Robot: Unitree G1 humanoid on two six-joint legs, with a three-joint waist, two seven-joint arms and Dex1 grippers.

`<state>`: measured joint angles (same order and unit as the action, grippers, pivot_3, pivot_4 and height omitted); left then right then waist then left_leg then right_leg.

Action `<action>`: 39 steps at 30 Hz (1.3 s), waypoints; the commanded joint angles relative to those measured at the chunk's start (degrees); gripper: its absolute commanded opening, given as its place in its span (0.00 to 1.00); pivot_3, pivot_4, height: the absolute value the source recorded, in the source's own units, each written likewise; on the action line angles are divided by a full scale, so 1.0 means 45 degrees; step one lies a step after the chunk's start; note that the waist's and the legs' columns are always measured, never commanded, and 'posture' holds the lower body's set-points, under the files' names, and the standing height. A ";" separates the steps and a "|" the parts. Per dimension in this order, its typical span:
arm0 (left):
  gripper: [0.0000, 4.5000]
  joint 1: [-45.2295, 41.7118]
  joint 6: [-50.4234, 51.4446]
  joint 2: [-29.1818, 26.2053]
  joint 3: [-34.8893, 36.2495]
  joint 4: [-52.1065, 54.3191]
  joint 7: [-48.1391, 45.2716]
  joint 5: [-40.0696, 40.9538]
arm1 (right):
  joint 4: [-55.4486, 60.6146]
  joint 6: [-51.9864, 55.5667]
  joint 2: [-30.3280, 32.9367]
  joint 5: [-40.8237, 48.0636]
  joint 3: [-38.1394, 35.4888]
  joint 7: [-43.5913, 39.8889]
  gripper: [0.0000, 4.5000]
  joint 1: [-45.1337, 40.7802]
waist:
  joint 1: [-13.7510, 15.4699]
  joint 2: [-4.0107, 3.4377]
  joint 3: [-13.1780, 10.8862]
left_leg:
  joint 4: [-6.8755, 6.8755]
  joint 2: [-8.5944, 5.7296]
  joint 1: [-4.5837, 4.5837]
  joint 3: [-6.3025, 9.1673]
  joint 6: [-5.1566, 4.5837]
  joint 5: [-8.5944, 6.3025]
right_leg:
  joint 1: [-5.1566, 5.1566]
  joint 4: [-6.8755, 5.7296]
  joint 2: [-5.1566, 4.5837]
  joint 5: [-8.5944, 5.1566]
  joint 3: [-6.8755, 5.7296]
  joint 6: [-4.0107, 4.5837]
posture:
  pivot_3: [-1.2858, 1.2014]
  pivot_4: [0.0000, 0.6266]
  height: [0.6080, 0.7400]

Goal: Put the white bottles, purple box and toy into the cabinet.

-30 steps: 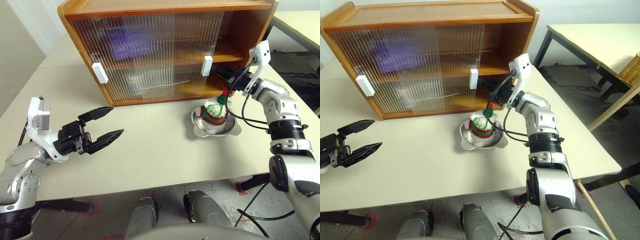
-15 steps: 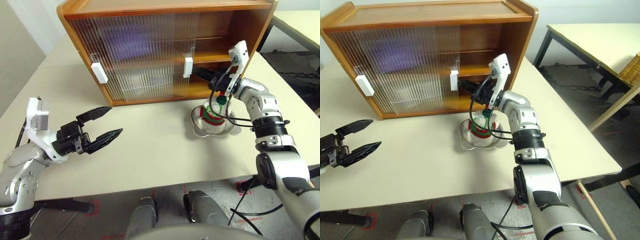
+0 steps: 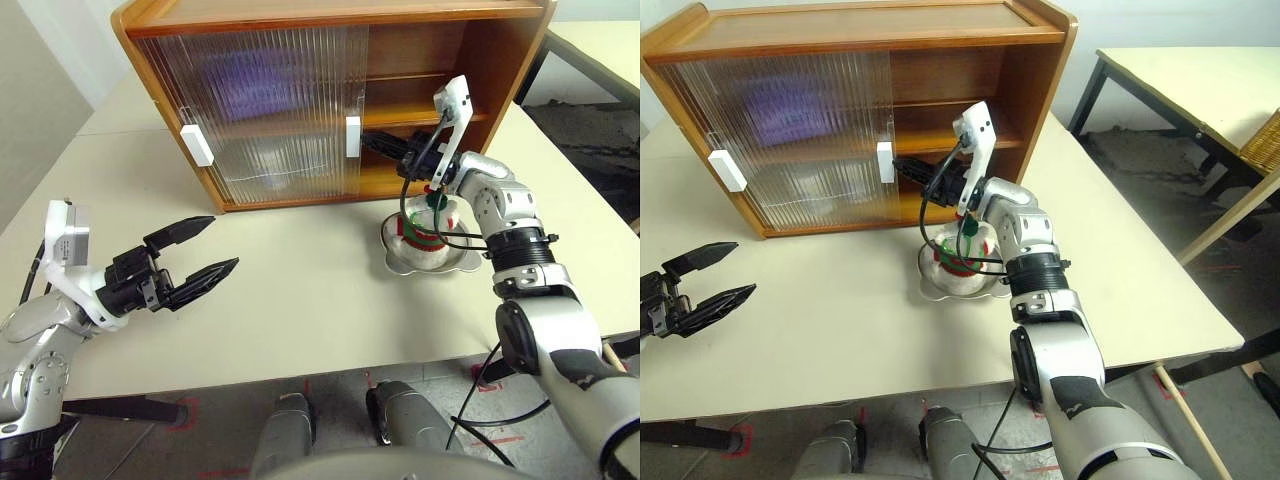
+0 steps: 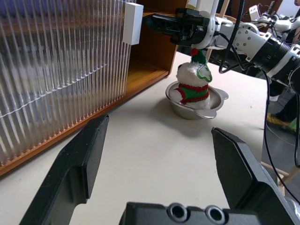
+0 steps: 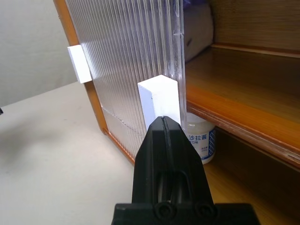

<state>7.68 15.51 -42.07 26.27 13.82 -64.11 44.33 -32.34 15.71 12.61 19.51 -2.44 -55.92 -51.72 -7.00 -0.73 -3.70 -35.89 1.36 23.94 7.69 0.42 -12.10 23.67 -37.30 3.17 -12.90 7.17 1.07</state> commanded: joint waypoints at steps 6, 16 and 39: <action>1.00 0.0189 -0.0160 0.0020 0.0124 0.0315 0.0078 -0.0171 | 0.0780 0.0749 0.0608 0.0381 0.0199 -0.0976 0.04 0.0203 | 0.0101 0.0001 0.0000 | 0.0016 0.0098 -0.0008 0.0002 -0.0001 0.0001 | 0.0020 -0.0020 0.0095 0.0021 -0.0015 0.0074 | 0.47 0.13 1.00; 1.00 0.0023 -0.0293 -0.0004 0.0001 0.0051 -0.0047 -0.0239 | 0.3422 0.3885 0.4292 0.1945 -0.0450 -0.2950 0.77 0.1859 | 0.0425 0.0011 0.0006 | -0.0014 0.0104 -0.0008 -0.0029 0.0146 0.0048 | -0.0005 -0.0016 0.0103 0.0026 -0.0003 0.0059 | 0.46 0.13 1.00; 1.00 -0.0332 -0.0382 -0.0124 -0.0236 -0.0436 -0.0496 -0.0573 | 0.9958 1.1595 0.9341 0.4381 -0.1116 0.1106 0.99 0.5482 | 0.0312 0.0024 -0.0009 | -0.0014 0.0190 -0.0073 -0.0045 0.0263 -0.0003 | -0.0075 0.0013 0.0262 -0.0064 0.0018 -0.0074 | 0.45 0.15 1.00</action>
<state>6.59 13.74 -41.90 25.84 12.05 -66.10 42.59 10.84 67.42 53.51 40.32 -11.03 -51.44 -26.64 -5.60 -0.62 -3.74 -35.95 2.25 23.62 7.52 1.61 -12.12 23.36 -37.22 4.37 -13.20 7.25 0.74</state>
